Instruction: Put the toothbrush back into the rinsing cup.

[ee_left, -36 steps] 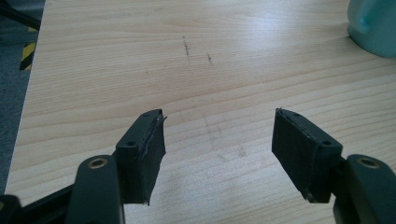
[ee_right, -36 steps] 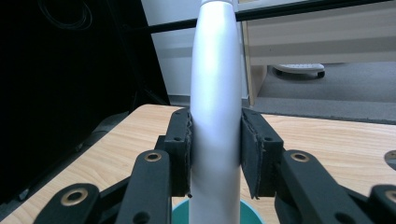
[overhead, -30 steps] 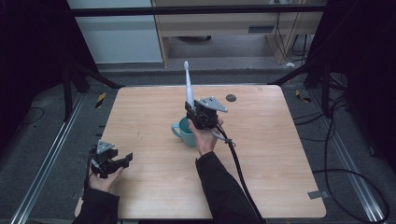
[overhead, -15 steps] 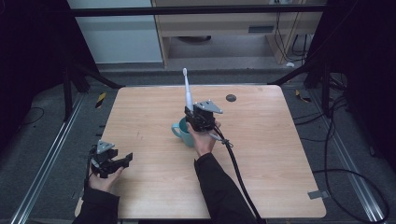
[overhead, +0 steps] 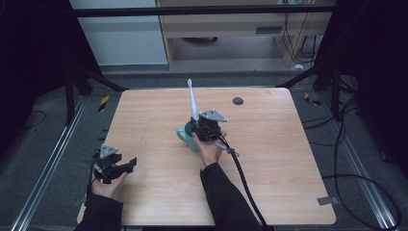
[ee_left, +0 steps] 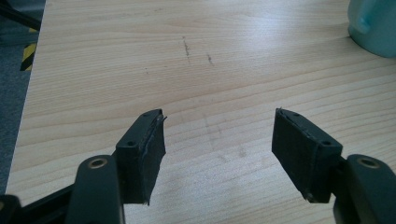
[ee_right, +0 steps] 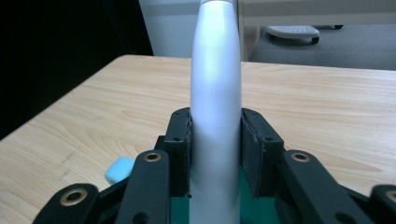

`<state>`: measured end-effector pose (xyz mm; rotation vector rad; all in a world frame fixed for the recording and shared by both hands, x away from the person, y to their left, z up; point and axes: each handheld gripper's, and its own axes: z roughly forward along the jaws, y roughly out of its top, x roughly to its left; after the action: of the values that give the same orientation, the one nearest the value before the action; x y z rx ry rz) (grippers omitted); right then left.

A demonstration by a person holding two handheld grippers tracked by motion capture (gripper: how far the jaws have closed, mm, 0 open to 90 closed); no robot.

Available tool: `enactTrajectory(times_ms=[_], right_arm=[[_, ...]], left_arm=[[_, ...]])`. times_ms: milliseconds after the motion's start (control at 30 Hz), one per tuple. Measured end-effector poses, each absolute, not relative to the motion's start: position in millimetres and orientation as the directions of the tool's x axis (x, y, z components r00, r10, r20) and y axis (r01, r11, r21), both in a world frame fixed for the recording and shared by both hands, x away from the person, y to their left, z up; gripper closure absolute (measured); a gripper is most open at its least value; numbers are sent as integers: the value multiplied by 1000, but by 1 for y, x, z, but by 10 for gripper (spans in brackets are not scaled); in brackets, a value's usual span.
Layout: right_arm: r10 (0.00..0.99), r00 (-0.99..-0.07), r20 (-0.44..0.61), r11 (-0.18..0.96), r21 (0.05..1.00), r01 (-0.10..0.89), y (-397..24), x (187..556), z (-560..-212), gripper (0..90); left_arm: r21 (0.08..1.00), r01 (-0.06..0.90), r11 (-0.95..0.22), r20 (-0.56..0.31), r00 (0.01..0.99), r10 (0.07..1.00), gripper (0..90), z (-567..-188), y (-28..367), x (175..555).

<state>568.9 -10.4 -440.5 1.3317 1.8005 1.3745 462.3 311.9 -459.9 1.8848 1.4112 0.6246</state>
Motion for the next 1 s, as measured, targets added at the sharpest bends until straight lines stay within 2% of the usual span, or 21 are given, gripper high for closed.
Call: enactTrajectory(times_ms=[300,600,667,833,1000], right_arm=[[909,-391,146,41,901,432,-11,569,-444,658],[903,-412,124,65,907,416,-13,565,-438,641],[899,-420,122,63,914,400,-16,562,-433,610],[888,-447,107,51,944,327,-31,546,-416,442],[873,-480,86,89,939,331,-57,533,-399,314]], left_arm=[[762,625,-172,-26,295,955,340,-460,311,462],[762,624,-172,-26,295,955,339,-460,311,462],[763,623,-172,-26,296,955,339,-460,311,462],[762,624,-171,-26,294,955,339,-460,312,462],[762,625,-173,-25,295,955,339,-460,310,462]])
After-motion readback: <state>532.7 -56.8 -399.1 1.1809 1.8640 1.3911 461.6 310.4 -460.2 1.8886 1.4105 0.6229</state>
